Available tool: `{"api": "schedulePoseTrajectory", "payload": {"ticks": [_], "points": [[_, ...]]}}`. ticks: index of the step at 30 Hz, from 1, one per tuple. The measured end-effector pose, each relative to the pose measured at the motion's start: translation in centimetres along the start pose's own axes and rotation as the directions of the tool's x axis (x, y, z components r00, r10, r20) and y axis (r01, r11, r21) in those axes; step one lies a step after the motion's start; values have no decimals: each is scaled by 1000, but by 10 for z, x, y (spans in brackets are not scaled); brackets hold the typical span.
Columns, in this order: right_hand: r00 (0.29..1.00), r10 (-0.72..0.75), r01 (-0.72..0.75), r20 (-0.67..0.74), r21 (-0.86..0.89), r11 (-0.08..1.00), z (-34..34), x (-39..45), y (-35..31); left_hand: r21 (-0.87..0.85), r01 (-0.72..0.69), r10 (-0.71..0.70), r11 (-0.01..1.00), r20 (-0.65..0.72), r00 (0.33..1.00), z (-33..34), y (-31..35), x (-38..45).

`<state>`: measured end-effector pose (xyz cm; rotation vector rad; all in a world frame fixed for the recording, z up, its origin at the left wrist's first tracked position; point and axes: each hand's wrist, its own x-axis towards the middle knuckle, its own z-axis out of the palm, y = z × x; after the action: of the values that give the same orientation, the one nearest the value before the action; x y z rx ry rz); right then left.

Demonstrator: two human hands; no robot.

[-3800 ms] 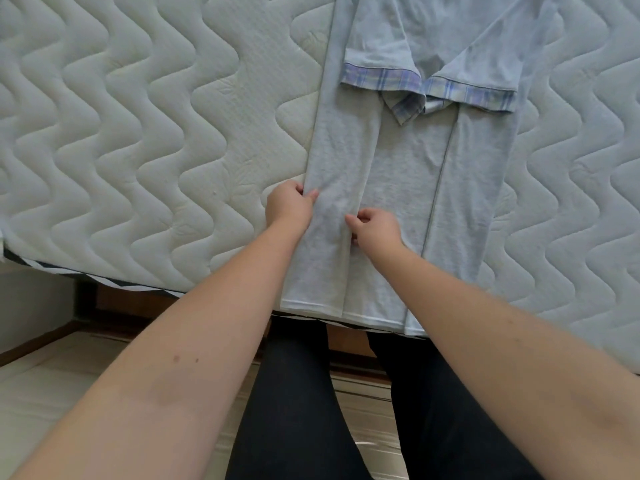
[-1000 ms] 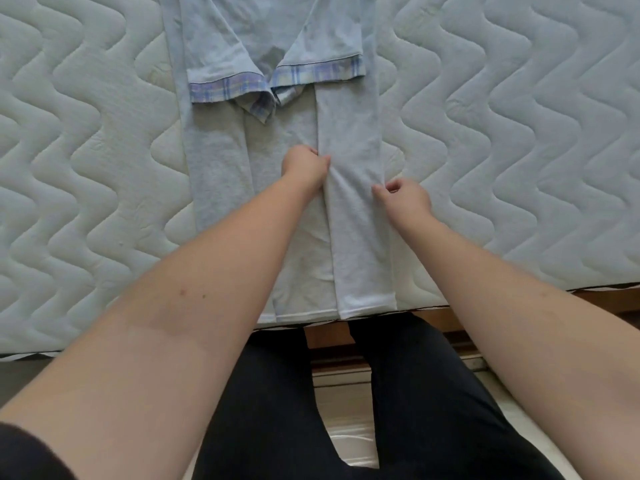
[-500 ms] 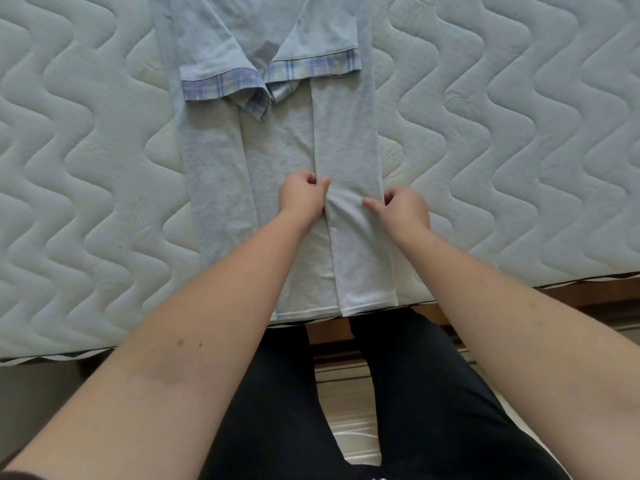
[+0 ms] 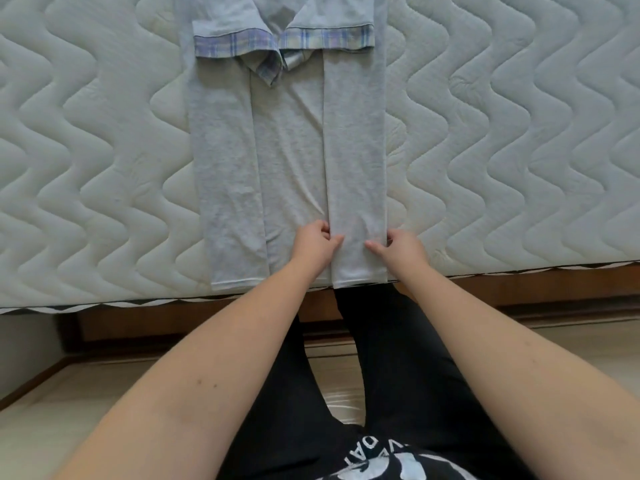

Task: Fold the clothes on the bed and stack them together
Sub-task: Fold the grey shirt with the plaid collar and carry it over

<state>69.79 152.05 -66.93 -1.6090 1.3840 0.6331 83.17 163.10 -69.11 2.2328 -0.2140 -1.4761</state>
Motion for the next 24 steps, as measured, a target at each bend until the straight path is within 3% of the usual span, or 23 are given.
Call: {"api": "schedulePoseTrajectory", "payload": {"ticks": [5,7,11,15,18,21,24], "points": [[993,115,-114,-34,27,993,15,-20,25,200,9,4,980,-67,998,0,-19,-26],[993,115,-112,-27,92,989,20,-27,27,237,-55,72,970,-61,996,-9,-27,-35],[997,11,0,-75,138,990,22,-38,26,273,-212,240,939,-76,968,-43,-47,-46],[987,-155,155,-46,6,988,26,-48,29,284,-206,271,936,-214,938,-76,-80,-52],[971,-226,233,75,-98,967,31,-53,33,193,-68,141,979,-397,907,-92,-106,-56],[965,-227,248,131,-176,953,36,-56,38,187,96,26,978,-562,827,-102,-127,-61],[964,-258,267,71,-258,929,40,-59,37,-78,199,-208,977,-546,811,-107,-137,-65]]}}
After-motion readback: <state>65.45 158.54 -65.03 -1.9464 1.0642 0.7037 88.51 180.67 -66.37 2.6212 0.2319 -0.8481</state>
